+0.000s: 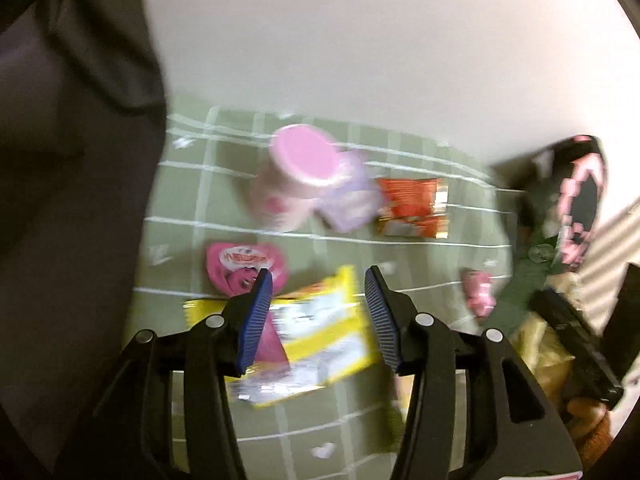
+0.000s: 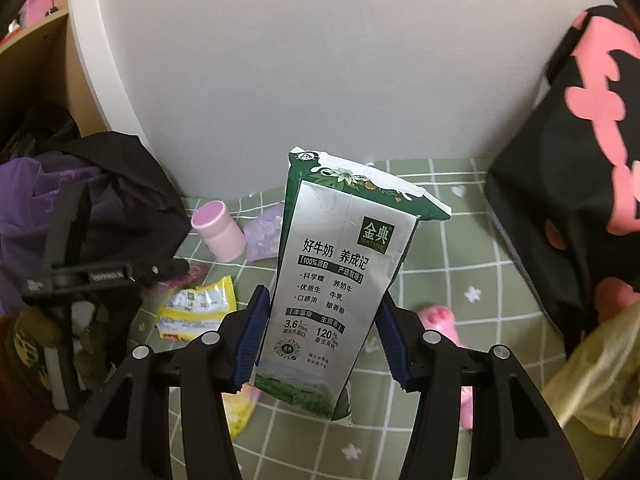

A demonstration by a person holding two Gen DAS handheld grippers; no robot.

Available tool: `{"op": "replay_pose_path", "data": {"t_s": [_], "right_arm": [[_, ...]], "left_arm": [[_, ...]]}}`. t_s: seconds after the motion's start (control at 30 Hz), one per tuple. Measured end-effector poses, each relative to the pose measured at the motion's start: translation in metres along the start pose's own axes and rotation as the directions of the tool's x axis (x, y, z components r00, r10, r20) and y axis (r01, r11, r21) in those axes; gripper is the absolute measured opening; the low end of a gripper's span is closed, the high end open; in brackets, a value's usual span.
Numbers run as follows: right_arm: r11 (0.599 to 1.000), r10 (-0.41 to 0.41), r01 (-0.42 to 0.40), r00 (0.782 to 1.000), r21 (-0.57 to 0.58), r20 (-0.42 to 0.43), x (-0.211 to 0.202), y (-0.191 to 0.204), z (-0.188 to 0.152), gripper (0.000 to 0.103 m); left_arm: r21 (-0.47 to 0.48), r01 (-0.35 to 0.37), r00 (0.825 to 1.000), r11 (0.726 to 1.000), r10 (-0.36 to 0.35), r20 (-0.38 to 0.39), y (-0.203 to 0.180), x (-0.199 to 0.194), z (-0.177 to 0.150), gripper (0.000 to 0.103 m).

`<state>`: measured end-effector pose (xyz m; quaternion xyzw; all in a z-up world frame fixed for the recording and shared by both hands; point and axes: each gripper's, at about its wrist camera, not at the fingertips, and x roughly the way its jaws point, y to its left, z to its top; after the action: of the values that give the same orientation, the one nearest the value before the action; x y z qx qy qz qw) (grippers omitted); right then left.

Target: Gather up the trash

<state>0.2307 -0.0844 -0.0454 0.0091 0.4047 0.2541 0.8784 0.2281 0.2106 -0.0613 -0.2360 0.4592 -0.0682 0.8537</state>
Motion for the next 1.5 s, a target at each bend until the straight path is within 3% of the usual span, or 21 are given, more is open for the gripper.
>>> {"op": "replay_pose_path", "data": {"t_s": [0.07, 0.13, 0.27, 0.47, 0.57, 0.67, 0.8, 0.97, 1.07, 1.17, 1.2, 1.23, 1.27, 1.5], "right_arm": [[1.000, -0.003, 0.003, 1.000, 0.015, 0.005, -0.004, -0.002, -0.002, 0.050], [1.000, 0.003, -0.003, 1.000, 0.030, 0.004, -0.008, -0.007, -0.004, 0.050], [0.999, 0.016, -0.015, 1.000, 0.049, -0.018, -0.008, -0.013, -0.014, 0.050], [0.999, 0.035, -0.033, 0.997, 0.030, -0.064, -0.006, -0.006, -0.026, 0.050], [0.999, 0.032, -0.030, 0.997, 0.016, -0.073, -0.008, -0.003, -0.030, 0.050], [0.999, 0.022, -0.021, 0.996, 0.024, -0.081, -0.009, -0.004, -0.033, 0.050], [0.999, 0.019, -0.015, 0.996, 0.043, -0.086, -0.012, -0.009, -0.038, 0.050], [0.998, 0.026, -0.021, 0.996, 0.056, -0.090, -0.013, -0.017, -0.040, 0.050], [0.997, 0.033, -0.028, 0.996, 0.068, -0.082, -0.015, -0.018, -0.040, 0.050], [0.998, 0.042, -0.037, 0.996, 0.060, -0.073, -0.018, -0.016, -0.039, 0.050], [0.998, 0.043, -0.040, 0.997, 0.056, -0.069, -0.020, -0.016, -0.039, 0.050], [0.998, 0.045, -0.041, 0.997, 0.054, -0.064, -0.022, -0.016, -0.039, 0.050], [0.998, 0.045, -0.042, 0.997, 0.053, -0.058, -0.024, -0.017, -0.039, 0.050], [0.998, 0.037, -0.037, 0.999, 0.049, 0.003, -0.053, -0.020, -0.032, 0.050]], "left_arm": [[0.004, -0.025, 0.999, 1.000, 0.025, 0.044, 0.000, -0.007, 0.003, 0.046], [-0.001, -0.116, 0.991, 0.993, 0.115, 0.070, 0.010, -0.012, 0.006, 0.046], [-0.009, -0.196, 0.981, 0.981, 0.196, 0.006, 0.025, 0.001, 0.009, 0.047], [0.158, -0.326, 0.943, 0.932, 0.332, -0.015, 0.021, 0.029, 0.014, 0.047], [0.190, -0.313, 0.945, 0.931, 0.324, -0.033, 0.022, 0.035, 0.018, 0.047], [0.213, -0.232, 0.960, 0.949, 0.258, -0.107, 0.024, 0.038, 0.017, 0.051], [0.245, -0.170, 0.968, 0.955, 0.208, -0.140, 0.015, 0.038, 0.005, 0.052], [0.270, -0.203, 0.961, 0.941, 0.244, -0.128, 0.010, 0.036, -0.003, 0.052], [0.238, -0.232, 0.952, 0.943, 0.270, -0.143, 0.009, 0.034, -0.001, 0.042], [0.235, -0.257, 0.947, 0.938, 0.293, -0.135, 0.005, 0.032, 0.000, 0.042], [0.234, -0.257, 0.948, 0.938, 0.292, -0.128, 0.001, 0.028, -0.001, 0.035], [0.234, -0.261, 0.948, 0.936, 0.295, -0.121, -0.001, 0.023, -0.002, 0.020], [0.232, -0.273, 0.946, 0.934, 0.305, -0.111, -0.009, 0.022, -0.003, 0.016], [0.252, -0.254, 0.965, 0.934, 0.264, -0.003, -0.060, -0.026, -0.005, 0.013]]}}
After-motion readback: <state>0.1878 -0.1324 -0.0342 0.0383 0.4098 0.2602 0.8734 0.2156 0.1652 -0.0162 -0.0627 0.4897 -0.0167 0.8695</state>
